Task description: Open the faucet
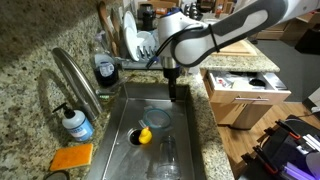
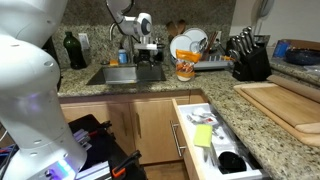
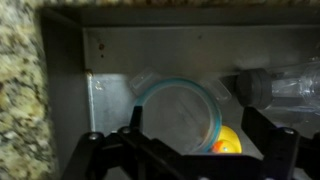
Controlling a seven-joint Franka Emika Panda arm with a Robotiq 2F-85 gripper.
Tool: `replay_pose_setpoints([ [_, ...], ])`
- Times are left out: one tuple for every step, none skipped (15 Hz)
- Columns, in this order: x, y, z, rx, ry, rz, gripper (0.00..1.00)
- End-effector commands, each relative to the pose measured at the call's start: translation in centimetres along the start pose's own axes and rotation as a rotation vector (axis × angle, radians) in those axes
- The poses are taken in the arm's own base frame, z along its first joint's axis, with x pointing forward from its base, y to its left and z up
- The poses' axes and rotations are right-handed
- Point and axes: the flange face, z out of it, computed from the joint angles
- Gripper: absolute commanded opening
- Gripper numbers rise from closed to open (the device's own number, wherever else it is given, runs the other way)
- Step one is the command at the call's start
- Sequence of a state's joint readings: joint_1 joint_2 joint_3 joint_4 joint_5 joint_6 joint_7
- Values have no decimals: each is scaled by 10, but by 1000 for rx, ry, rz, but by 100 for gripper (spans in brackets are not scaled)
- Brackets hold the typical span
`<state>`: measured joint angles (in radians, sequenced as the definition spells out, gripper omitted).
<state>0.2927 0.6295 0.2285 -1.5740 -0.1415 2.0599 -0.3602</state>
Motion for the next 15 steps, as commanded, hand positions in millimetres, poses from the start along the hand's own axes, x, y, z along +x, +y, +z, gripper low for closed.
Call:
replay_pose_setpoints([
  [60,-36,-2,-127,-18,-154,100],
  [71,-45,-15,-184,22,-184,100],
  [82,-49,-21,-227,68,-210,100],
  [91,-52,-28,-249,122,-221,100],
  [96,-48,-33,-253,176,-205,100],
  [97,-42,-36,-234,210,-190,100],
  [91,-60,-35,-229,154,-205,100],
  [93,-56,-39,-235,178,-199,100],
  [93,-50,-40,-237,186,-193,100],
  [93,-47,-40,-237,190,-188,100],
  [92,-43,-35,-212,170,-185,100],
  [96,-38,-32,-187,199,-190,100],
  [103,-35,-32,-166,247,-214,100],
  [110,-34,-34,-156,287,-224,100],
  [117,-33,-39,-137,332,-242,100],
])
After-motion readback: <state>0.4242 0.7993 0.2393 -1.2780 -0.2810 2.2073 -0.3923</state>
